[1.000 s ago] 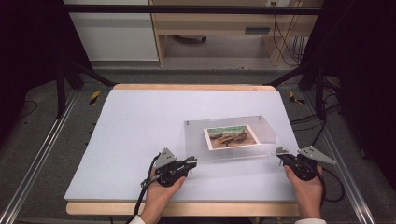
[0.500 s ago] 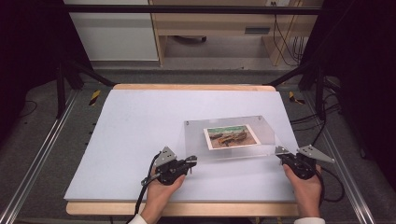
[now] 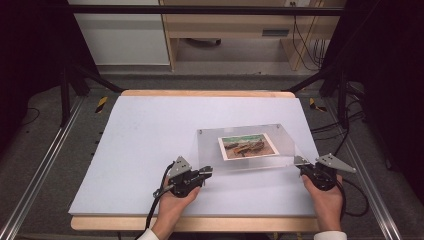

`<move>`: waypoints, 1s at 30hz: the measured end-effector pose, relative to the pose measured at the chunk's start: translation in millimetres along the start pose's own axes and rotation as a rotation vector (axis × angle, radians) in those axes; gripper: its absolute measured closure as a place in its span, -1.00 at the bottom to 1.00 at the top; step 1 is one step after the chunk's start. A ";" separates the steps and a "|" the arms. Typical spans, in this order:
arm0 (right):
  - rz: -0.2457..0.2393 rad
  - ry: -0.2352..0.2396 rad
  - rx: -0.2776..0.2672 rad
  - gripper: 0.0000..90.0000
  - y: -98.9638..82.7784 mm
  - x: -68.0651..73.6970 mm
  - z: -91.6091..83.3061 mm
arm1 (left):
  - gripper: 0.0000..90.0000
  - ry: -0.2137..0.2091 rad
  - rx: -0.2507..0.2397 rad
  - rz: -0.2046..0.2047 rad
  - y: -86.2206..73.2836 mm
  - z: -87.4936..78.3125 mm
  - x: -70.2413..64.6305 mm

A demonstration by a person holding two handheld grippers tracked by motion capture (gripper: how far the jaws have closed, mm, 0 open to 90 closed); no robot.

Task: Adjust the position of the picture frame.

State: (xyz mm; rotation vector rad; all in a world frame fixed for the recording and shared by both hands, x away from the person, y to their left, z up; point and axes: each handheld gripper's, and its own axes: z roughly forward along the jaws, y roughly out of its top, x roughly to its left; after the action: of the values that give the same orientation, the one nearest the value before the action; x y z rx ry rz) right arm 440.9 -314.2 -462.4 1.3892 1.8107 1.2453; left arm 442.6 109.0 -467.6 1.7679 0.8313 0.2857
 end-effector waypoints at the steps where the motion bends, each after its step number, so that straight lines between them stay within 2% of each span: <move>1: 0.000 0.000 0.000 0.88 0.0 0.0 0.0 | 0.83 0.000 -0.002 -0.003 0.1 0.1 -0.4; 3: 0.001 0.001 -0.002 0.88 0.2 0.0 -0.1 | 0.86 -0.007 -0.005 -0.008 0.7 -0.2 1.6; 10: 0.005 0.003 -0.020 0.88 3.5 4.7 -2.5 | 0.86 0.016 -0.017 0.017 6.5 -6.9 1.7; 13: 0.005 -0.002 -0.045 0.88 8.5 14.1 -5.9 | 0.85 0.021 -0.032 0.021 11.4 -13.1 4.5; 26: -0.002 0.004 -0.046 0.89 17.4 37.1 -3.4 | 0.84 0.043 -0.075 0.028 23.3 -38.0 17.6; 30: -0.005 0.003 -0.064 0.89 23.4 46.6 -1.0 | 0.85 0.052 -0.091 0.035 27.9 -47.7 23.5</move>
State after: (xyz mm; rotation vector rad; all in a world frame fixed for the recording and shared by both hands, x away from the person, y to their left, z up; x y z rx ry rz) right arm 435.3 -269.8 -435.6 1.3477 1.7592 1.2921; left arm 443.5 155.6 -429.8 1.6973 0.8126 0.3885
